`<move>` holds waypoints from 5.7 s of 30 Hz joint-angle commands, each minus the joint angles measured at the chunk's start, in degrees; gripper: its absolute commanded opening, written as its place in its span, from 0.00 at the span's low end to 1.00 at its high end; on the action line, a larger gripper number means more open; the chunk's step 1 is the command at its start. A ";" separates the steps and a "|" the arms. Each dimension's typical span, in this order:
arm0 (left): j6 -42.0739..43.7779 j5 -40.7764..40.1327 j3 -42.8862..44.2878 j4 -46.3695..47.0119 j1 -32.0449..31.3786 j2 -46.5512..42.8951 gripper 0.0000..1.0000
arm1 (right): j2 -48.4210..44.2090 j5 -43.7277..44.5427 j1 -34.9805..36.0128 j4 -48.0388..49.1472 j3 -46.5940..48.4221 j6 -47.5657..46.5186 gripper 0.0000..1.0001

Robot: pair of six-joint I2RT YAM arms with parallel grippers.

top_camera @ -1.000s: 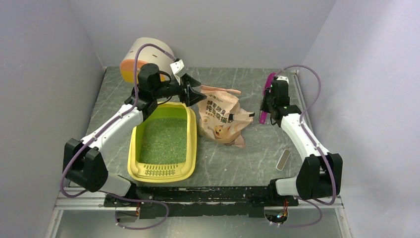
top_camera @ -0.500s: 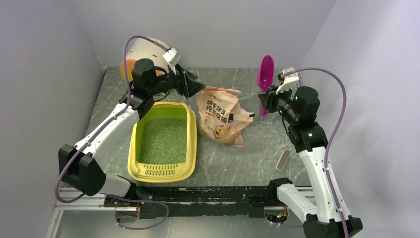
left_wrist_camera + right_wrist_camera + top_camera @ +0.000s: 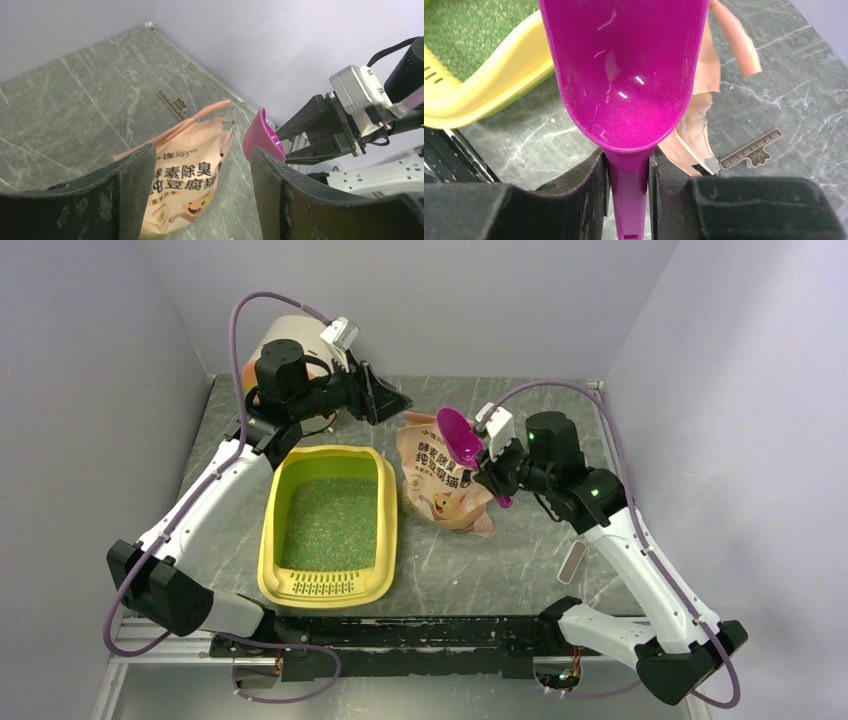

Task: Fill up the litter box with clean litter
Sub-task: Pick up the spatula from the center of the board.

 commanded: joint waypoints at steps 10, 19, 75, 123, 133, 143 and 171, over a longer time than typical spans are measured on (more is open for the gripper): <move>3.02 3.41 4.75 -14.53 -5.60 1.58 0.67 | 4.91 19.66 16.33 -5.91 4.66 -5.82 0.01; 5.32 -0.01 -0.25 -17.99 -7.03 -0.59 0.64 | 5.31 21.68 20.14 -1.97 4.03 -5.83 0.02; -16.60 17.97 -31.86 24.03 13.47 -20.57 0.05 | -2.72 13.61 -1.86 18.69 2.99 27.72 0.98; -33.84 13.09 -42.52 51.87 10.49 -18.24 0.05 | 2.63 -37.43 -7.49 67.01 -19.97 78.53 0.48; -29.15 11.48 -40.64 45.55 9.96 -19.87 0.05 | 3.77 -37.16 -7.09 64.94 -18.99 78.92 0.38; -30.11 10.52 -40.80 47.78 9.79 -19.14 0.05 | 4.10 -37.98 -6.93 64.31 -18.71 78.36 0.47; -28.79 12.03 -39.08 48.22 7.72 -15.41 0.05 | 5.07 -37.62 -6.83 60.59 -16.72 74.74 0.21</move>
